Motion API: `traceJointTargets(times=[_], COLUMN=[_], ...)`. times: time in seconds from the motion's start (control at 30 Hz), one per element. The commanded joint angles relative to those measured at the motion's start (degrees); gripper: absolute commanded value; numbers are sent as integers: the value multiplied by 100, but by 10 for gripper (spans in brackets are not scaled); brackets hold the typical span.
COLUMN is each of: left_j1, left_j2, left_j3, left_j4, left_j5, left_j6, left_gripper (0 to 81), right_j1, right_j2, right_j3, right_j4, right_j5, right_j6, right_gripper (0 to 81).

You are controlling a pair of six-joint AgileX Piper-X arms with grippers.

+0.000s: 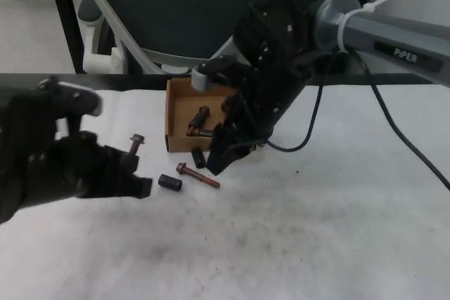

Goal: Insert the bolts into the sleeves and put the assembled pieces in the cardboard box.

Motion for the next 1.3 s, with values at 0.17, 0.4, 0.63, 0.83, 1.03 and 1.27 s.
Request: traceJointTargets(times=[0.17,0.4,0.63,0.83,1.03,1.27], left_j1=[442,497,497,502,727,1638], left_j2=[-879,-1070,-1082,-1082,-1082,-1082], left_j3=[576,573,573,573,573,573], left_j4=[-335,-346,-782,-1254,-1464,-1458], left_j5=[271,662,1309,1426,1401,1155], left_j6=[-92,-98,-98,-98,31,112], left_gripper=[8,8,8,8,8,8], right_j1=[414,1015,1362,1342,1254,1146], right_j2=[-638,-911,-911,-828,-489,-173], right_j3=[349,575,640,640,623,446], right_j4=[68,-172,-878,-1608,-1618,-1734], right_j5=[427,1292,2248,2253,2367,2367], right_j6=[-288,-946,-1595,-1520,-1608,-1699], right_gripper=[438,438,438,438,438,438])
